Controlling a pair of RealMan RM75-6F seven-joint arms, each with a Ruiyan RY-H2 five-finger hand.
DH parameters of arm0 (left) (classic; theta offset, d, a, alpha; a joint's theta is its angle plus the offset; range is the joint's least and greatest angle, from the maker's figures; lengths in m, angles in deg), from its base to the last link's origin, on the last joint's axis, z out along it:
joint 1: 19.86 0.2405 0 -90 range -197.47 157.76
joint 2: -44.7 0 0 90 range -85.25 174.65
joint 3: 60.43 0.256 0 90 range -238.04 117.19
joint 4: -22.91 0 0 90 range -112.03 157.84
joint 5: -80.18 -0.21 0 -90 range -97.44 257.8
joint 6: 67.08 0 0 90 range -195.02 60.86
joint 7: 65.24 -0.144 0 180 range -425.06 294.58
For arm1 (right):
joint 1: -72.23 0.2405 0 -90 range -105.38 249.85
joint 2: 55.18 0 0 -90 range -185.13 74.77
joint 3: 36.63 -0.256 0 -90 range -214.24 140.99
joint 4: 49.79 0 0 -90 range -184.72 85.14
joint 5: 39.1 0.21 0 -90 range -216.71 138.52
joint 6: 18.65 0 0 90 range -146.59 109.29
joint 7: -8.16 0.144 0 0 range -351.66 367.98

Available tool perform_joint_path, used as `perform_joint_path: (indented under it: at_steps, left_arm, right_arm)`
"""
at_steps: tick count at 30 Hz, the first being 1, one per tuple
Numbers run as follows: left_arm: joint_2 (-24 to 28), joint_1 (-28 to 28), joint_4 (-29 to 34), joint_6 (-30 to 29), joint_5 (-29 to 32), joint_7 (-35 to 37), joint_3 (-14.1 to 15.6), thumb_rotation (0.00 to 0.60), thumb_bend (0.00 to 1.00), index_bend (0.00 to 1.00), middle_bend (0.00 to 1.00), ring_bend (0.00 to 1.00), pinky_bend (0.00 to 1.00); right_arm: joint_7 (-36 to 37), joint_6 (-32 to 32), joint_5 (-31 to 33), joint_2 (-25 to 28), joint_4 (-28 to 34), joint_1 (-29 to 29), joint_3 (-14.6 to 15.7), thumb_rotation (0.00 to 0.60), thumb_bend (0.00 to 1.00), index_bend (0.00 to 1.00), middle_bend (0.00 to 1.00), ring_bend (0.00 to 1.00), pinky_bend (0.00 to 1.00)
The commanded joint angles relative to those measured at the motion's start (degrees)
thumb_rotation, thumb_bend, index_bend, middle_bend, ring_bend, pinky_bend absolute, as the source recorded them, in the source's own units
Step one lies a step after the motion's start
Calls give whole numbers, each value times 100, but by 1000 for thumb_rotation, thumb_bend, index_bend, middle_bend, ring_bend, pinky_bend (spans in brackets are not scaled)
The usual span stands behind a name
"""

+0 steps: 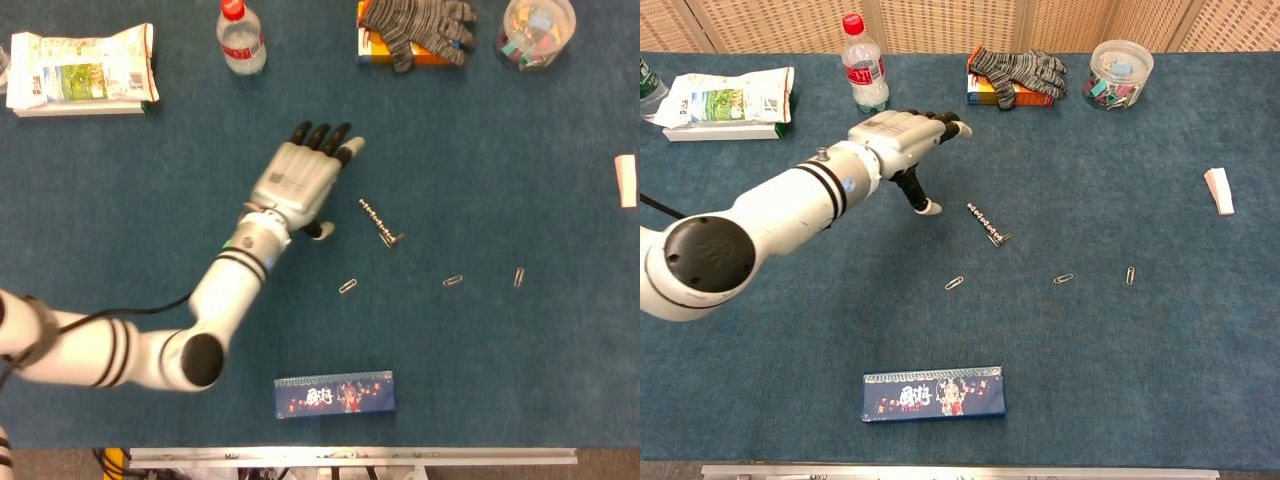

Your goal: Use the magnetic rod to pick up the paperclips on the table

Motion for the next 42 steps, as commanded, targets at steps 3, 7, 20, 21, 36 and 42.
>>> perform_joint_path:
  at_steps: [3,7,20,21,36,42]
  left_arm:
    - [1295,669,1640,-1234,-825,-453,869,600,185,124,0,0,0]
    - [1885,1125,2352,-1909,-1505,-708,1505,600,185,204,0,0,0]
    - [3203,2554,3062,-2827,-3608,-140,2734,600,185,324,0,0,0]
    - [3289,2697,3018,-2883,-3803,-15,2814,600,185,331,0,0,0]
    - [4062,4180,2256,-3370,-4945,1165,3124,600,185,402,1,0,0]
    - [4084,4548,1912,-3316,-5092,1590,2976,600,185,411,4,0,0]
  right_arm:
    - [-157,-113,13,-87,-4,56,25,600,38,265,241,182,297]
    - [-359,-241,28,-186,-21,117,47,600,39,265,241,182,297]
    - [-860,-675,98,-488,-112,298,150,600,39,265,240,182,297]
    - [-899,-721,96,-514,-122,318,165,600,39,265,240,182,297]
    - [-1494,-1165,-1,-862,-151,625,247,600,40,265,241,182,296]
    - [-1858,-1416,-100,-852,-39,838,247,600,40,265,241,182,297]
